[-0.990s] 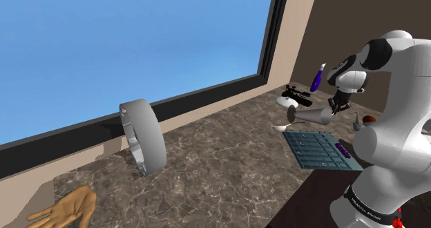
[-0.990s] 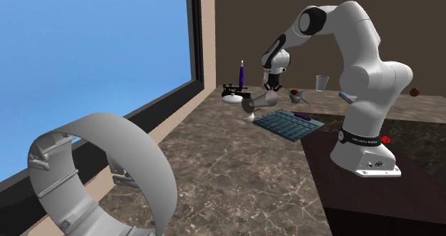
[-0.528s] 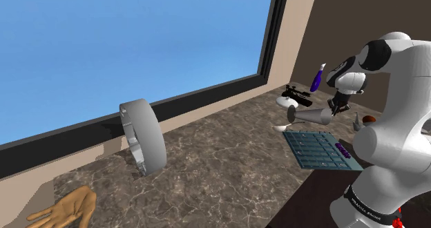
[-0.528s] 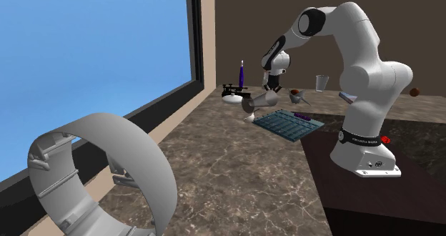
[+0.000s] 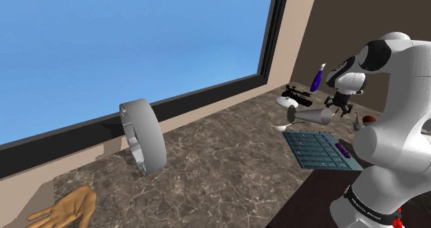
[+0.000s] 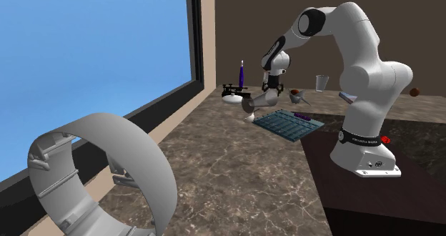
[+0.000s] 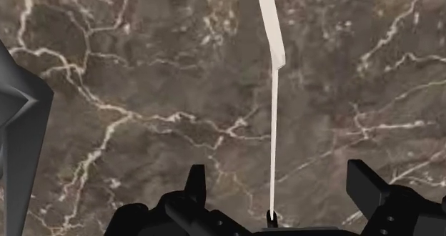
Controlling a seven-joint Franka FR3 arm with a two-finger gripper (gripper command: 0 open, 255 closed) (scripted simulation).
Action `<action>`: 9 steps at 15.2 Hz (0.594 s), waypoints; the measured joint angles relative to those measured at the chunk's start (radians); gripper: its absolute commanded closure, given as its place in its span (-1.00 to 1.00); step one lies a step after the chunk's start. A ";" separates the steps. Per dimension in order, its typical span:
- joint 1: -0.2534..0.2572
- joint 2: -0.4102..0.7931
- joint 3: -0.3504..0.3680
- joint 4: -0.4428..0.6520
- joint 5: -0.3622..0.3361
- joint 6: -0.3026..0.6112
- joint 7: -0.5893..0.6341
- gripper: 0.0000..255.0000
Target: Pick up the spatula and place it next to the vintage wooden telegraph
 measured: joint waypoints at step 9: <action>0.010 -0.088 -0.011 -0.008 -0.013 -0.079 0.007 -1.00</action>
